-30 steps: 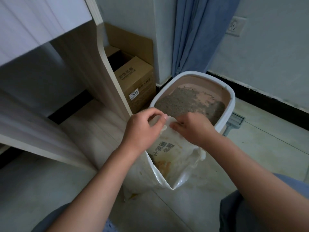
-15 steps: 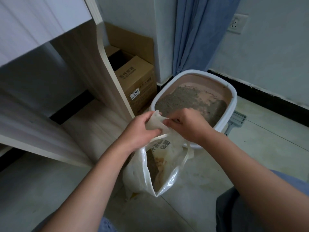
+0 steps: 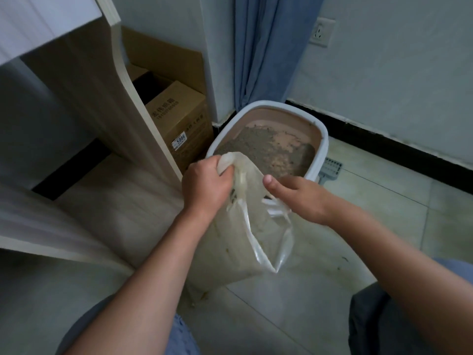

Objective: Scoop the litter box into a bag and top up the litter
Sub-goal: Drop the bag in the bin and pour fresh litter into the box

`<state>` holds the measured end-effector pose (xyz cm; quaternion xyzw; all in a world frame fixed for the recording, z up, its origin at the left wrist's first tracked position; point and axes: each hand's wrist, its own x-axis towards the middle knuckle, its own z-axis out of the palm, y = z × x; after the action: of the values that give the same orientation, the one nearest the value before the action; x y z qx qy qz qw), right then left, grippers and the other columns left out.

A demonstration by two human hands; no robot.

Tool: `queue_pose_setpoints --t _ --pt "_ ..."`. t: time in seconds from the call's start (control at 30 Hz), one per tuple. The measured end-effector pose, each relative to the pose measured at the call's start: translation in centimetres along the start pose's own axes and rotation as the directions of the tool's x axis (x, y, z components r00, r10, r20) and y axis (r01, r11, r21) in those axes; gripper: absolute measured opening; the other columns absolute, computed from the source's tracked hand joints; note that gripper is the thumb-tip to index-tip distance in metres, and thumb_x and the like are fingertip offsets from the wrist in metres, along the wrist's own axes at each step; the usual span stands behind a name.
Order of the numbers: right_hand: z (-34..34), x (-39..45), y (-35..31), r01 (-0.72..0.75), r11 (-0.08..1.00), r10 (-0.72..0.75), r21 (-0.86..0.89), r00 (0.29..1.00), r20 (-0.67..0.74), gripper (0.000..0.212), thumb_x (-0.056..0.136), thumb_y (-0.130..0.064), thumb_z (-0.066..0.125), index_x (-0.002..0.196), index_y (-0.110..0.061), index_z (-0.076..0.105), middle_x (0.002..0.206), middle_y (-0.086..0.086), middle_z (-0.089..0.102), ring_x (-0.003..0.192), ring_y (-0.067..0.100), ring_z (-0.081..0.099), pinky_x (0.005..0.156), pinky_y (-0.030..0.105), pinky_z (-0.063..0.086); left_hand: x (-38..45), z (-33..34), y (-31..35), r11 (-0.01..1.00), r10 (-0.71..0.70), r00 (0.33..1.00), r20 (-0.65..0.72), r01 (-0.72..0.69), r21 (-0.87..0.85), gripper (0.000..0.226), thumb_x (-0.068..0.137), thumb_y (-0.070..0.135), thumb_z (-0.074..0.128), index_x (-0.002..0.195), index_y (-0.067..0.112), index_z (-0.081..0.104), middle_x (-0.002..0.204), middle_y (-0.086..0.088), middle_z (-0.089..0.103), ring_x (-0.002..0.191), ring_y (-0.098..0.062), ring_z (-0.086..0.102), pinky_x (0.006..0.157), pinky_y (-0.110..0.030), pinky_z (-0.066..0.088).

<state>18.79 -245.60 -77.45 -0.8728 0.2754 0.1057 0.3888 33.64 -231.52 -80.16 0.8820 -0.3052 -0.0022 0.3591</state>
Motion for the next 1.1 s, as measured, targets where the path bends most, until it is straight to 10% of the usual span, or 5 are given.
queue_pose_setpoints --t 0.2,0.5,1.1 --pt "-0.2 -2.1 0.8 0.024 0.993 -0.041 0.117 0.989 0.144 0.071 0.063 -0.088 0.053 0.111 -0.036 0.064 0.104 -0.013 0.070 0.097 0.007 0.065 0.094 0.033 0.051 2.2 -0.7 0.1 0.982 -0.187 0.970 -0.157 0.179 -0.063 0.015 0.085 0.030 0.064 0.079 0.018 0.068 0.073 0.000 0.067 0.068 -0.022 0.064 0.066 -0.036 0.056" --pt "-0.5 -0.3 1.5 -0.147 0.982 0.173 0.119 0.954 -0.243 0.034 0.071 -0.054 0.076 0.087 -0.026 0.065 0.077 -0.008 0.067 0.074 0.008 0.063 0.066 0.028 0.052 3.1 -1.8 -1.2 0.960 -0.273 0.936 -0.224 0.249 -0.132 0.024 0.082 0.037 0.068 0.082 0.013 0.072 0.076 -0.001 0.070 0.069 -0.021 0.066 0.065 -0.035 0.056" --pt "0.8 0.8 2.0 -0.090 0.985 0.145 0.148 0.893 -0.426 0.036 0.088 -0.040 0.062 0.076 -0.007 0.067 0.072 0.008 0.069 0.069 0.026 0.064 0.067 0.045 0.056 2.2 -2.5 -0.3 0.949 -0.225 0.953 -0.203 0.167 -0.268 0.020 0.083 0.032 0.073 0.077 0.013 0.072 0.068 0.007 0.067 0.064 -0.010 0.067 0.062 -0.036 0.059"
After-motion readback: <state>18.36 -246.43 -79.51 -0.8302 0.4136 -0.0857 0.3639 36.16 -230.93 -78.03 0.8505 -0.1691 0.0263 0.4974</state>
